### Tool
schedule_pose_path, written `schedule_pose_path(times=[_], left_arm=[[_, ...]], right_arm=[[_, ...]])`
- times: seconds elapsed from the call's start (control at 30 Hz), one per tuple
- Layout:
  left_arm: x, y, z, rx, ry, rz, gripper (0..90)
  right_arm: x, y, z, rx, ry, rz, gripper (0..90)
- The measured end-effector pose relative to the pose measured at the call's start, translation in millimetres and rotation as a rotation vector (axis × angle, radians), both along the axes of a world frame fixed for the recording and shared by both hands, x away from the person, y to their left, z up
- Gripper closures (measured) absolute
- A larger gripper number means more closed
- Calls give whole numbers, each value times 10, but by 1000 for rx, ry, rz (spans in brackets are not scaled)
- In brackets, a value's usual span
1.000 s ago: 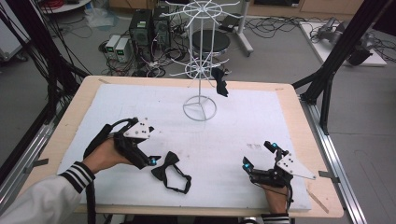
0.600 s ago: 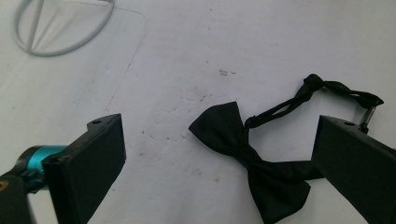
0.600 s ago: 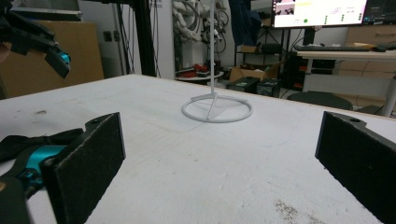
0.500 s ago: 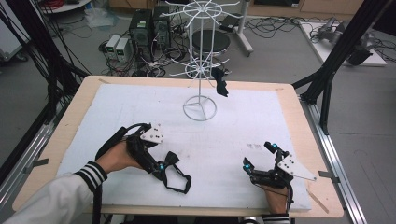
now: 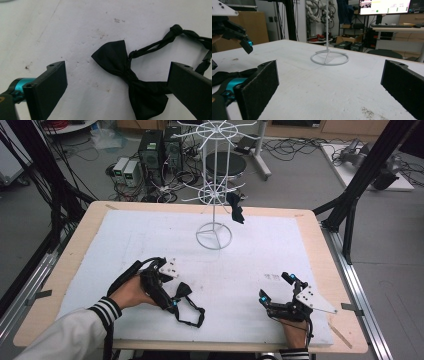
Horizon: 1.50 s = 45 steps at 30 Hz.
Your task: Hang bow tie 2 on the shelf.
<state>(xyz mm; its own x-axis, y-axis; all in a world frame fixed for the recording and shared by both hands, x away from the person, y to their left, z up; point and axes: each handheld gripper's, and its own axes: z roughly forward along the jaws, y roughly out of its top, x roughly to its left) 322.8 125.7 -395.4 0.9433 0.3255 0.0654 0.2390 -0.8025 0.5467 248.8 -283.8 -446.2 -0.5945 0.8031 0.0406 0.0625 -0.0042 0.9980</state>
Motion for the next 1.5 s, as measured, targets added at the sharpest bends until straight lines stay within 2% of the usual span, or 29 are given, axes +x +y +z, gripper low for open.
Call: schedule_pose_path(times=[0.1,0.17,0.47,0.63,0.83,0.9,1.1,1.27,1.5], left_arm=[[-7,0,-37,-4,15,0,101],[-14,-5,-66,-1,12,2,104],[6,-51,-142,34,51,9,117],[6,-85,-170,51,74,17,174],[-1,-140,-181,68,89,34,220],[-17,-151,-179,84,77,39,242],[-8,-151,-176,92,107,33,328],[-7,-164,-185,114,108,45,372],[-3,-176,-184,124,122,62,444]], right_arm=[[5,3,-9,-6,-2,-1,7],[1,8,-10,-2,4,-1,7],[6,20,-25,-5,-5,1,6],[-3,25,-28,-4,-9,-1,6],[-10,44,-44,-7,-12,1,6],[-12,54,-46,-7,-8,-3,6],[1,72,-52,-8,-4,1,6],[-2,67,-52,-3,-4,-5,6],[0,86,-54,-2,-4,-1,6]])
